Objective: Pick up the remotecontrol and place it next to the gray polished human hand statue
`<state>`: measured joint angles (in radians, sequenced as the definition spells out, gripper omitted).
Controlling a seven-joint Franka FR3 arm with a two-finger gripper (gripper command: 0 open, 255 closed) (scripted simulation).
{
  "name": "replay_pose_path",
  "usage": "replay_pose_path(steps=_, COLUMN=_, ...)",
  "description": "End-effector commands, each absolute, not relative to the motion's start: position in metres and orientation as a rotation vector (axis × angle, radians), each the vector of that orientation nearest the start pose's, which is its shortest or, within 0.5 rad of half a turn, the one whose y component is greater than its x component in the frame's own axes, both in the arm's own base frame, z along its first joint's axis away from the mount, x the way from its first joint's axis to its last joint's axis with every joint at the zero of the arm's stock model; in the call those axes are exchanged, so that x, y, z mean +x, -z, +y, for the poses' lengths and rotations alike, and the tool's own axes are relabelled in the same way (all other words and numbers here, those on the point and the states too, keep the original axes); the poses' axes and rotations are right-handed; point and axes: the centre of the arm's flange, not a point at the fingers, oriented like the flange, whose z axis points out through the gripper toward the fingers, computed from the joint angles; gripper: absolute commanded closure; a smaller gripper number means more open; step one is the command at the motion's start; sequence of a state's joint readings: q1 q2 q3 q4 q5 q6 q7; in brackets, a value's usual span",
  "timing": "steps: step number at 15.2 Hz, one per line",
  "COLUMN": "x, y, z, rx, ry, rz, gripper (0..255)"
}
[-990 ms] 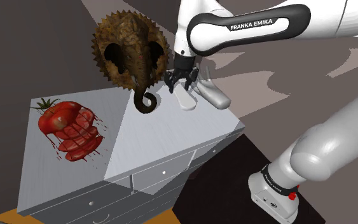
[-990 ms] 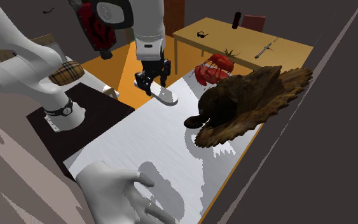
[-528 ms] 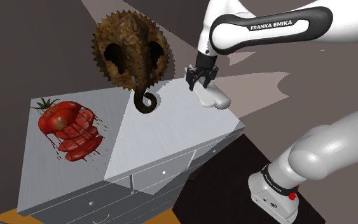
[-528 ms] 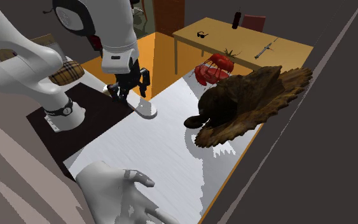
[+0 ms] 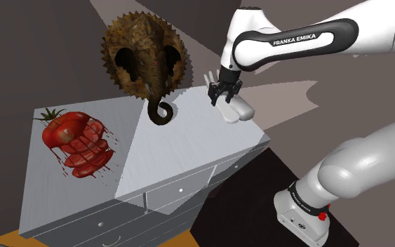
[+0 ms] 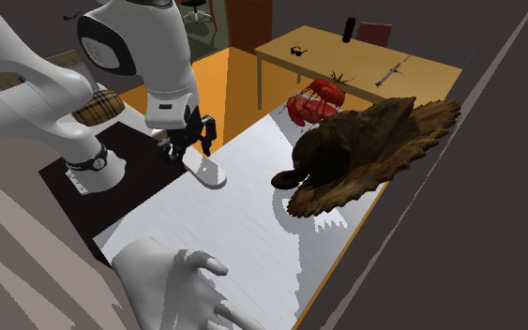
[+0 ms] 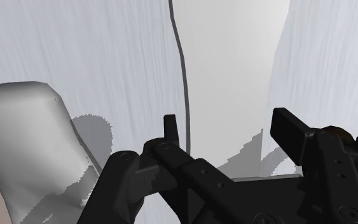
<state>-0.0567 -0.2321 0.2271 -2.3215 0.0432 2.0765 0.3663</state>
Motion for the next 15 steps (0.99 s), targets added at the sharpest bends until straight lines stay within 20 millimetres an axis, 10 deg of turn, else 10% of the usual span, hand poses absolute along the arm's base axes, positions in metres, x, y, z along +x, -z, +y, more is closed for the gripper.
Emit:
replay_pose_path(steps=1, x=0.461, y=-0.418, z=0.083, rx=-3.140, ry=-0.020, rz=0.352, gripper=255)
replay_pose_path(steps=15, x=0.461, y=-0.345, z=0.083, rx=-3.140, ry=-0.020, rz=0.352, gripper=255)
